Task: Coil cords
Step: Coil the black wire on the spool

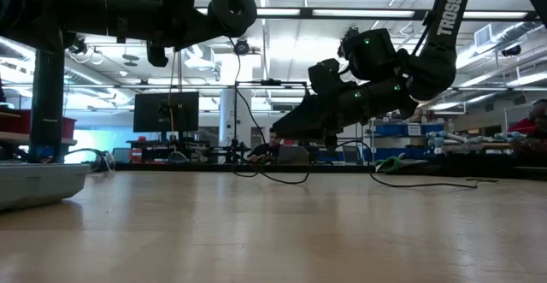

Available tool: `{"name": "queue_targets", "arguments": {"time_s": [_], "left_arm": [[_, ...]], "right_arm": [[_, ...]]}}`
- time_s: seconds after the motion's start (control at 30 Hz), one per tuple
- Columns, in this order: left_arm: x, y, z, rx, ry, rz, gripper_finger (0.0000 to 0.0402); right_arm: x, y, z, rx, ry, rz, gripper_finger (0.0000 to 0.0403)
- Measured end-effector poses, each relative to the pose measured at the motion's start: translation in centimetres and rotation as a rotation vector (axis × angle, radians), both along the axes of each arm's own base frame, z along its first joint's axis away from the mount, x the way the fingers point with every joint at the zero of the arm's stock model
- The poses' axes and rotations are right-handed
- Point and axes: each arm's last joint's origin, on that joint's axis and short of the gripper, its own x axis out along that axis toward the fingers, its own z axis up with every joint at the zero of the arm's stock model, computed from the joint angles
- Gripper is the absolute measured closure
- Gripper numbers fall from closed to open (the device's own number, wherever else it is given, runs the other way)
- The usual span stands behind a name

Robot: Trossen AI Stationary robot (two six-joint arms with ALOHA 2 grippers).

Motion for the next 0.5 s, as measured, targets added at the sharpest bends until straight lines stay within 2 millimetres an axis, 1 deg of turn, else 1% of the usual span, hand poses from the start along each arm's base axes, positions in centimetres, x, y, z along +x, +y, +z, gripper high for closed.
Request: {"name": "queue_targets", "arguments": {"time_s": [0.2,0.3,0.4,0.5], "left_arm": [[0.0,0.0,0.0,-0.001,-0.001,0.000,0.0401],[0.0,0.0,0.0,-0.009,-0.010,-0.002,0.0401],[0.0,0.0,0.0,-0.017,-0.015,-0.004,0.0401],[0.0,0.0,0.0,-0.017,-0.015,-0.004,0.0401]], "right_arm": [[0.3,1.4,0.0,-0.003,0.001,0.040,0.0207],[0.5,2.4,-0.1,-0.026,0.003,0.048,0.0181],[0.9,3.2,0.1,-0.076,0.002,0.079,0.0172],[1.4,3.8,0.5,-0.122,-0.018,0.105,0.0177]]}}
